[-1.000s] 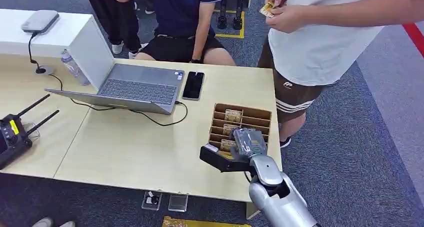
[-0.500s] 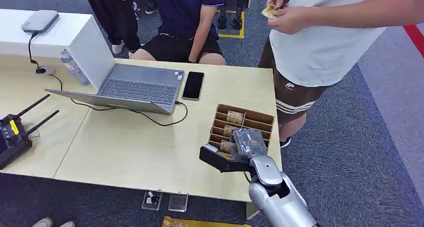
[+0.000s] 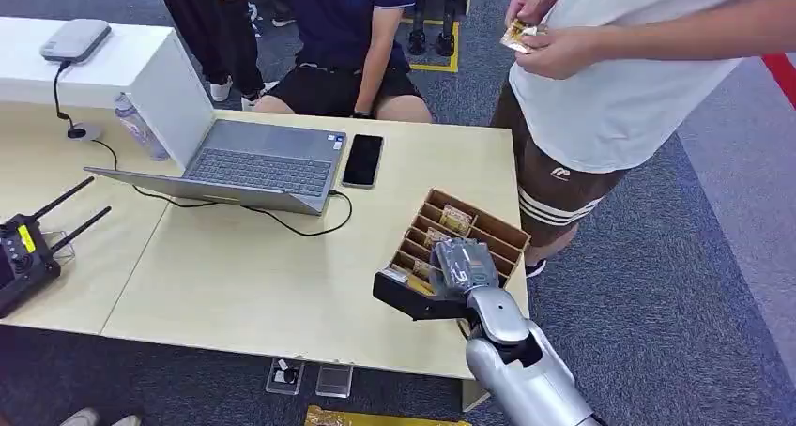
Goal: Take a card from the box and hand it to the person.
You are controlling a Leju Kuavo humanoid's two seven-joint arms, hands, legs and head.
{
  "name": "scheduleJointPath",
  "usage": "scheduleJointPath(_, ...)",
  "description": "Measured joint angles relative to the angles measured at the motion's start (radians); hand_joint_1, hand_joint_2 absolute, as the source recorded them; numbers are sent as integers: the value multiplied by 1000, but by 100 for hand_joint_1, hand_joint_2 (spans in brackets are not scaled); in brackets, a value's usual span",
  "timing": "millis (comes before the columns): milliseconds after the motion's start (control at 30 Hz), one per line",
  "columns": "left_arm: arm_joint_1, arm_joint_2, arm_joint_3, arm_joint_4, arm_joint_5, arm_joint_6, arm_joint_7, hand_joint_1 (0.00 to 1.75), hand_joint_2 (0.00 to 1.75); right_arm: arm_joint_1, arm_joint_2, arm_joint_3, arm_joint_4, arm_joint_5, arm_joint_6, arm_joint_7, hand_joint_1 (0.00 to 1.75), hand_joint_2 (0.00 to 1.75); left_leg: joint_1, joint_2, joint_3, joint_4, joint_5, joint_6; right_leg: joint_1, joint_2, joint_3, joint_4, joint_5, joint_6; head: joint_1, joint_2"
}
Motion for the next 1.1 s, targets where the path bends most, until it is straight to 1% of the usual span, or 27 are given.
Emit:
scheduleJointPath(33, 0, 0, 0, 0, 0, 0, 0, 0, 0, -2, 1, 0, 2, 0, 0, -1, 161, 175, 0, 0, 0, 0, 0, 0, 0, 0, 0, 0, 0, 0, 0, 0)
scheduleJointPath(67, 0, 0, 0, 0, 0, -1, 0, 0, 0, -3, 1, 1, 3, 0, 0, -2, 159, 175, 0, 0, 0, 0, 0, 0, 0, 0, 0, 0, 0, 0, 0, 0)
scheduleJointPath(133, 0, 0, 0, 1, 7, -25, -3, 0, 0, -6, 1, 1, 8, -1, 0, -5, 161, 175, 0, 0, 0, 0, 0, 0, 0, 0, 0, 0, 0, 0, 0, 0)
scheduleJointPath(167, 0, 0, 0, 1, 14, -47, -11, 0, 175, -7, 1, 2, 9, -2, 0, -6, 159, 175, 0, 0, 0, 0, 0, 0, 0, 0, 0, 0, 0, 0, 0, 0)
scheduleJointPath(233, 0, 2, 2, 1, 35, -126, -45, 0, 175, -7, 1, 2, 12, -5, 0, -7, 157, 175, 0, 0, 0, 0, 0, 0, 0, 0, 0, 0, 0, 0, 0, 0)
scheduleJointPath(267, 0, 3, 3, 1, 39, -147, -50, 0, 175, -8, 1, 1, 13, -7, -1, -8, 157, 175, 0, 0, 0, 0, 0, 0, 0, 0, 0, 0, 0, 0, 0, 0)
scheduleJointPath(367, 0, 5, 3, 1, 39, -167, -47, 0, 175, -10, 1, 2, 17, -10, -2, -10, 159, 175, 0, 0, 0, 0, 0, 0, 0, 0, 0, 0, 0, 0, 0, 0)
scheduleJointPath(667, 3, 10, 4, 1, 50, -162, -35, 0, 175, -12, 0, -2, 9, -23, -15, -11, 159, 175, 0, 0, 0, 0, 0, 0, 0, 0, 0, 0, 0, 0, 0, 0)
scheduleJointPath(767, 5, 10, 5, 1, 50, -157, -32, 0, 175, -11, -6, -15, -41, -34, -20, -3, 159, 175, 0, 0, 0, 0, 0, 0, 0, 0, 0, 0, 0, 0, 1, 0)
scheduleJointPath(867, 5, 11, 5, 1, 50, -158, -31, 0, 175, -11, -10, -39, -109, -47, -8, 2, 159, 175, 0, 0, 0, 0, 0, 0, 0, 0, 0, 0, 0, 0, 0, 0)
scheduleJointPath(1100, 6, 11, 5, 1, 50, -153, -24, 0, 175, -10, -17, -100, -253, -64, 10, -11, 159, 175, 0, 0, -1, 0, 0, 0, 0, 0, -1, 0, 0, 0, 0, 0)
